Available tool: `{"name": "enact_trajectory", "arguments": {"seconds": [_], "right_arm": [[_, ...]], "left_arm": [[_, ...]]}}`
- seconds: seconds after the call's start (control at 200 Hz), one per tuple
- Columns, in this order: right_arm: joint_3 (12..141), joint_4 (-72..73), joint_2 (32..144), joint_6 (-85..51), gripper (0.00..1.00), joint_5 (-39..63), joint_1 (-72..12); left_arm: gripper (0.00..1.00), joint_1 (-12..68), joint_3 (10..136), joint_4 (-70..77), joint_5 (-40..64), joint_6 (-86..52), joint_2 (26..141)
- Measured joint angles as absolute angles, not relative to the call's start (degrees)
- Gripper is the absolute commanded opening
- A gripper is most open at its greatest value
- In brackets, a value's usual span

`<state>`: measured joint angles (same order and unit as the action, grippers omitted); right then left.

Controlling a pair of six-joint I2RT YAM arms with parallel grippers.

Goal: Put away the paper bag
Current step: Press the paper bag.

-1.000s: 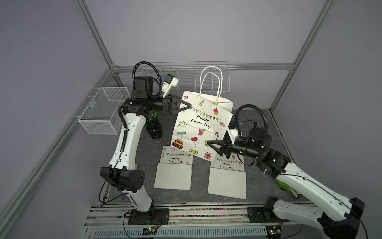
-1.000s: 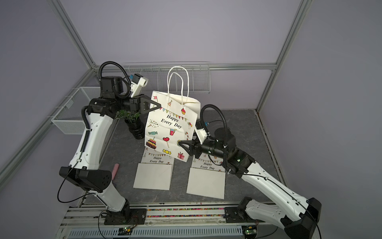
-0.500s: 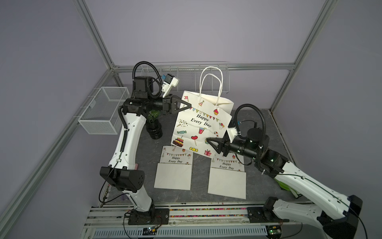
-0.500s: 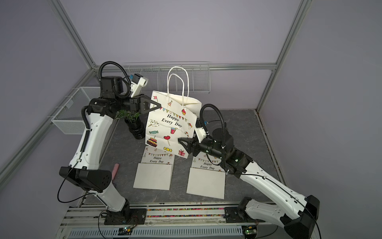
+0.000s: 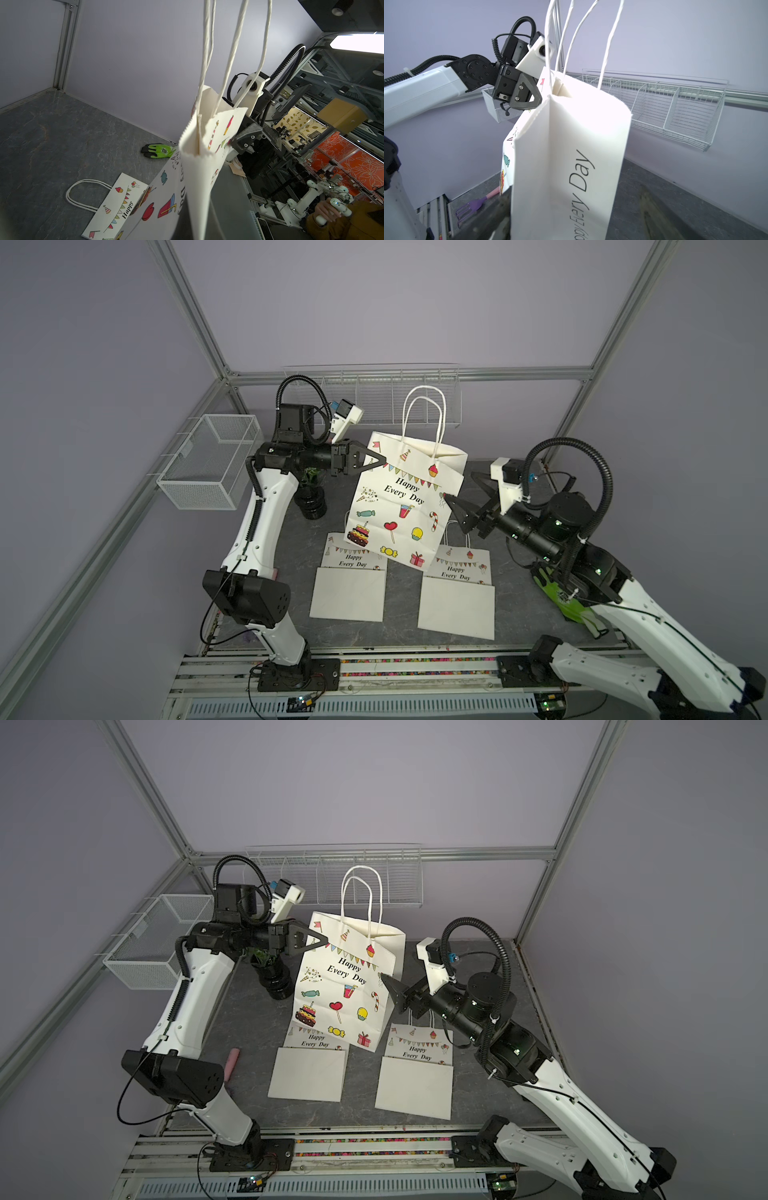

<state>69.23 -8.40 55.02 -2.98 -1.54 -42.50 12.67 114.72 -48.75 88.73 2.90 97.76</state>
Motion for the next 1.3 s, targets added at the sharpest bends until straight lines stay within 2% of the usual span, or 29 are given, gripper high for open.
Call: {"name": "enact_trajectory", "arguments": {"seconds": [0.19,0.435,0.655,0.92,1.299], "right_arm": [[74.5,-11.84,58.28,-2.63,0.89,4.69,-36.16],[80.84,-14.0,66.08,-3.25,0.89,18.0,-34.41],[80.84,-14.79,67.4,-5.52,1.0,29.61,-33.87],[78.56,-12.93,66.26,-8.34,0.66,36.07,-33.74],[76.29,-11.29,64.73,-9.76,0.21,34.17,-33.74]], "left_arm": [[0.05,12.67,114.3,-48.73,88.73,3.29,96.12],[0.05,12.78,113.95,-48.75,88.75,3.36,95.85],[0.04,12.8,113.93,-48.73,88.75,3.36,95.74],[0.03,12.75,113.93,-48.75,88.99,3.36,95.7],[0.05,12.75,113.93,-48.75,89.38,3.38,95.7]]}}
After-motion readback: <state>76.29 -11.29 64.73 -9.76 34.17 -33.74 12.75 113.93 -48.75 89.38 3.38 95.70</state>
